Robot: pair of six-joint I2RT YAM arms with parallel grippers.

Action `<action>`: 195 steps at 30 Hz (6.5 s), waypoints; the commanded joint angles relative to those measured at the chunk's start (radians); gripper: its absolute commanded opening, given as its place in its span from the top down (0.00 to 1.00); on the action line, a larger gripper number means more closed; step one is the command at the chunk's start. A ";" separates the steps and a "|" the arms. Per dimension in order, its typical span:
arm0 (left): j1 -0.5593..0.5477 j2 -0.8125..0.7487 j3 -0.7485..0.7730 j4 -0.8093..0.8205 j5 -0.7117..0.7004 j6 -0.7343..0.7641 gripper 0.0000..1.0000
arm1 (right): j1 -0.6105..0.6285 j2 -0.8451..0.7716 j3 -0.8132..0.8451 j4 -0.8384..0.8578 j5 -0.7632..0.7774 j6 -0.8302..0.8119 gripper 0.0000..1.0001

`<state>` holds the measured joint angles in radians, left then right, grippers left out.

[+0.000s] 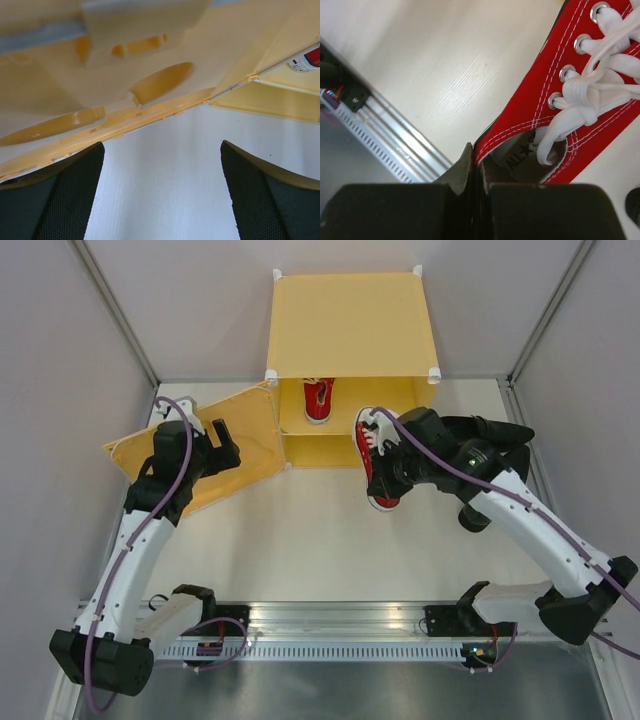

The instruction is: Place and organize the shoes in the shoe cabinet

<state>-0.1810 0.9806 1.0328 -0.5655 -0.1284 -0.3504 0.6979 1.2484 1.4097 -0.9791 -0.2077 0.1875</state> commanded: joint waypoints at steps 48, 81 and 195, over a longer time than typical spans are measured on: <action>0.002 -0.042 -0.079 0.084 -0.002 0.050 0.02 | -0.046 0.459 0.095 0.750 0.582 -0.246 0.38; 0.002 -0.042 -0.082 0.082 0.001 0.044 0.02 | 0.023 0.203 -0.422 1.267 0.705 0.055 0.02; 0.002 -0.033 -0.083 0.070 -0.008 0.039 0.02 | -0.104 0.562 -0.229 1.430 0.769 0.004 0.26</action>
<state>-0.1810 0.9546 0.9581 -0.5179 -0.1299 -0.3309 0.6071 1.8656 1.2030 0.4793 0.5510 0.1684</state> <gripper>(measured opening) 0.983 0.710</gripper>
